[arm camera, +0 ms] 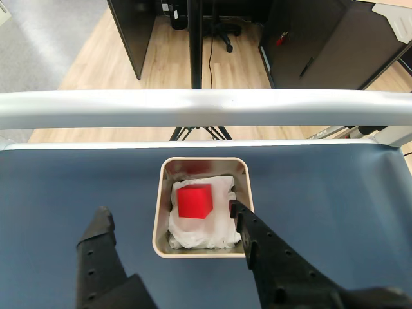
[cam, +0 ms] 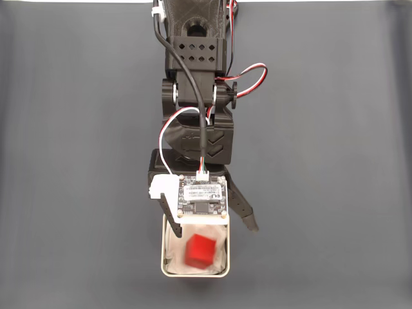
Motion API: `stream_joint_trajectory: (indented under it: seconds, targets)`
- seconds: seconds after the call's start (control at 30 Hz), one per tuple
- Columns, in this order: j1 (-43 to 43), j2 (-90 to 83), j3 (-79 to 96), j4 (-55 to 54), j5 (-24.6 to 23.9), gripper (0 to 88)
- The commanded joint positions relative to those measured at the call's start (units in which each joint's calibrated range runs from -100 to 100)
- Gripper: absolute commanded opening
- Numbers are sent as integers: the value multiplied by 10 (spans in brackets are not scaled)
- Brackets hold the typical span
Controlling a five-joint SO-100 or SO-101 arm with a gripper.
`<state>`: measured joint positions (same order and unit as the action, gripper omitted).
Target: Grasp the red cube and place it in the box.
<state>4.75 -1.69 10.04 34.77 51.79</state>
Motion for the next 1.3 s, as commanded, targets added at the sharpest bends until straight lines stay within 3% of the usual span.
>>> stream_joint_trajectory:
  seconds: [0.0,1.07,1.13,1.27]
  targets:
    - [3,-22,-5,-17,0,434]
    - [3,-30,7,-21,-12,426]
    - [2,-32,7,-22,-13,383]
    - [-1,-45,4,-25,-14,165]
